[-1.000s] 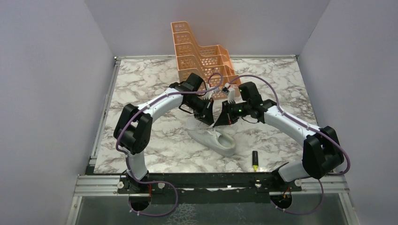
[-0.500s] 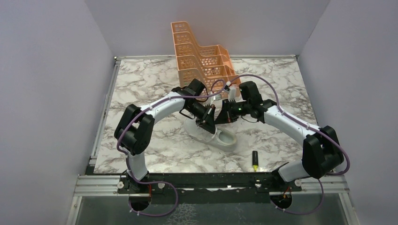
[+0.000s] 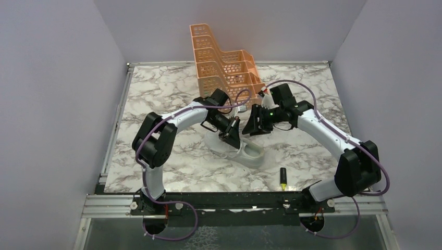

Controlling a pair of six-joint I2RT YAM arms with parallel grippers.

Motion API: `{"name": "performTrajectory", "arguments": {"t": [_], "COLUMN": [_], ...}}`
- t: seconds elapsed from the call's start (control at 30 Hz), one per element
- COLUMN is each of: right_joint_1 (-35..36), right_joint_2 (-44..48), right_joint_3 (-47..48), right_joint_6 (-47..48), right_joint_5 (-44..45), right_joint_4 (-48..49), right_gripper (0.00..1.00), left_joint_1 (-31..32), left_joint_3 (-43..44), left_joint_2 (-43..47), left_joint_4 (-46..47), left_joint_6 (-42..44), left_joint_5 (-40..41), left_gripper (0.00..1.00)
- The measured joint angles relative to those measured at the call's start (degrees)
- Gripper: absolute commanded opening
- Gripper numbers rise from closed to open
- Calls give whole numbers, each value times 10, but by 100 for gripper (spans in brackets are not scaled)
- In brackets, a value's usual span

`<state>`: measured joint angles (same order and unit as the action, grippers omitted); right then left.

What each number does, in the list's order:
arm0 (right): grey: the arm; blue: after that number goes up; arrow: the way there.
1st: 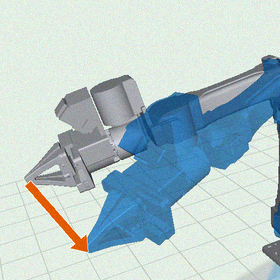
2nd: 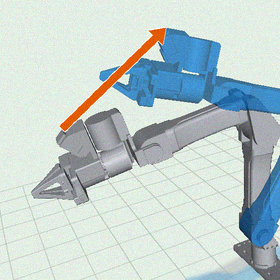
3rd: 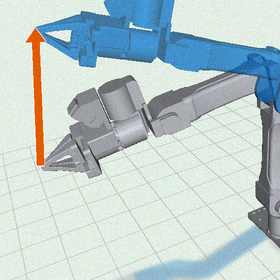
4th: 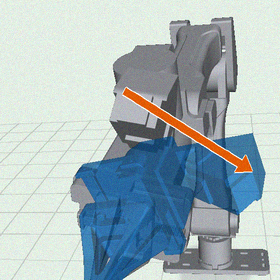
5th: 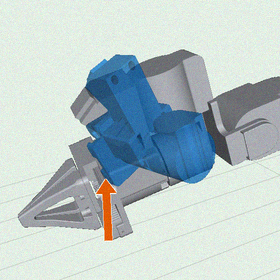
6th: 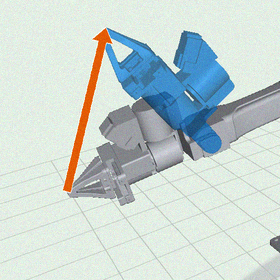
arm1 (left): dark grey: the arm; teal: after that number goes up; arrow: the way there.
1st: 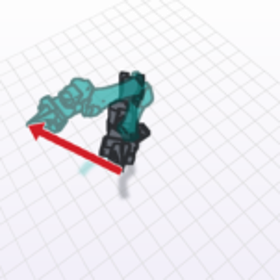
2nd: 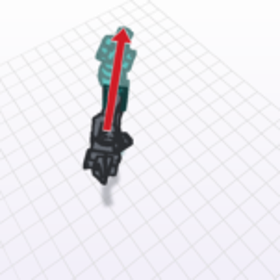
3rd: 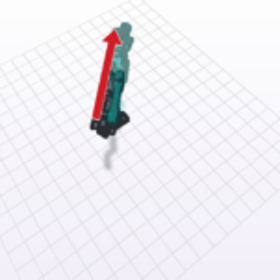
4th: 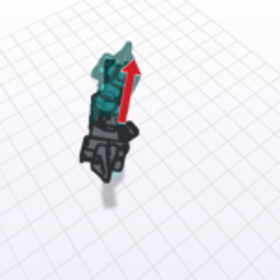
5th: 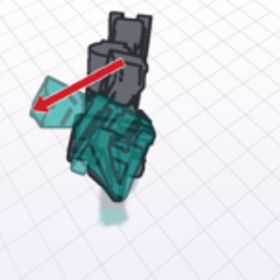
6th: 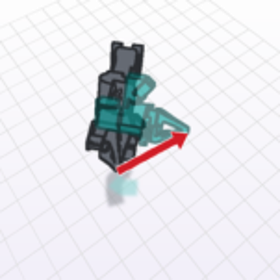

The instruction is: Tie the shoes

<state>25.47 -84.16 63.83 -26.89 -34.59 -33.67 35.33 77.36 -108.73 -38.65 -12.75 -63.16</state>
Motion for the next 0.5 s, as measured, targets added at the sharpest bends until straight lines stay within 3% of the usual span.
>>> {"name": "performTrajectory", "arguments": {"t": [0.17,0.5], "right_joint_1": [-19,-27], "right_joint_2": [5,-27], "right_joint_3": [-14,-32], "right_joint_6": [-56,-88], "right_joint_5": [-10,-87], "right_joint_4": [-25,-10], "right_gripper": [29,36], "left_joint_1": [0,-1], "left_joint_3": [2,19], "left_joint_2": [-3,-3], "left_joint_4": [2,10], "left_joint_6": [2,2], "left_joint_5": [-5,-10], "left_gripper": [0,0]}}
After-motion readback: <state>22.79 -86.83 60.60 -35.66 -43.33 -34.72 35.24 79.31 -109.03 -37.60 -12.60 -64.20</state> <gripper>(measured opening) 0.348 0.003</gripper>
